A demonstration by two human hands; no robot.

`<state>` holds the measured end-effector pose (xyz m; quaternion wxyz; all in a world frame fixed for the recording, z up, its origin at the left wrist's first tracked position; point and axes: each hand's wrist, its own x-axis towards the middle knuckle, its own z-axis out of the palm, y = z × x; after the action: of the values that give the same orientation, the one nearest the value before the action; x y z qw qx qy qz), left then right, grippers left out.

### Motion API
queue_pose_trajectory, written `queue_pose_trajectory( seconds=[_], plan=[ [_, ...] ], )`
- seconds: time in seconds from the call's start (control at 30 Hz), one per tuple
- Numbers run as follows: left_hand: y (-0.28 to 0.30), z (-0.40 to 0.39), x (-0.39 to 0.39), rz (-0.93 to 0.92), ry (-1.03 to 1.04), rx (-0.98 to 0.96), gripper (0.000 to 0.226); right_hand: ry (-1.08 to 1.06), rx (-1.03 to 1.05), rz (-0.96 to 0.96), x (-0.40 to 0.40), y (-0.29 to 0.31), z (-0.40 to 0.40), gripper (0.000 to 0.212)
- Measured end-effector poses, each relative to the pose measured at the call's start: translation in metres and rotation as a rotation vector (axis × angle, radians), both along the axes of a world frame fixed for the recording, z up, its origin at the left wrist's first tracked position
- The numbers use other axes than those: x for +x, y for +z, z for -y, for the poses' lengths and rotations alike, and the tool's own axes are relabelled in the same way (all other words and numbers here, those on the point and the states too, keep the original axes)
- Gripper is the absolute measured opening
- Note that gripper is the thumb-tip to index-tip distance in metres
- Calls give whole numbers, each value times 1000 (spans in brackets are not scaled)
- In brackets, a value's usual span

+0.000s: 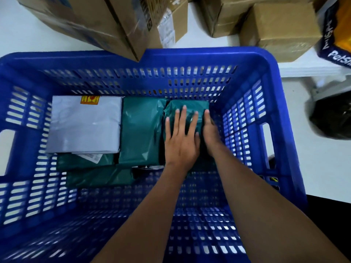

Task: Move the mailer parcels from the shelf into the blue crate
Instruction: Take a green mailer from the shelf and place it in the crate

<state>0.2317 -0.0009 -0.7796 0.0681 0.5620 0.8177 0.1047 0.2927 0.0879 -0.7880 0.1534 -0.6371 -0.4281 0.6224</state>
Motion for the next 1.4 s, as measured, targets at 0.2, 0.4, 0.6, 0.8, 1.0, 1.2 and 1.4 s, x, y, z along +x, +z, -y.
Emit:
queue_pose_trajectory(
  seconds=[0.2,0.4,0.6,0.8,1.0,1.2,1.4],
  plan=[
    [-30,-11,-30,23,68,-48,66,15,107,126,-4,-4,-1,61],
    [-33,-12,-29,169,161,-8,64,-3,136,210,-4,-6,-1,63],
    [-28,-18,-25,295,221,50,61,-25,139,267,-6,-5,0,65],
    [-24,-17,-38,589,233,186,54,-2,41,176,-1,1,-4,73],
    [-30,-17,-36,604,308,173,56,-2,58,173,-2,-1,-2,70],
    [-30,-24,-32,619,407,86,58,-7,113,263,-4,-9,-8,63],
    [-27,-28,-31,618,418,54,57,67,120,318,-7,-4,-8,68]
  ],
)
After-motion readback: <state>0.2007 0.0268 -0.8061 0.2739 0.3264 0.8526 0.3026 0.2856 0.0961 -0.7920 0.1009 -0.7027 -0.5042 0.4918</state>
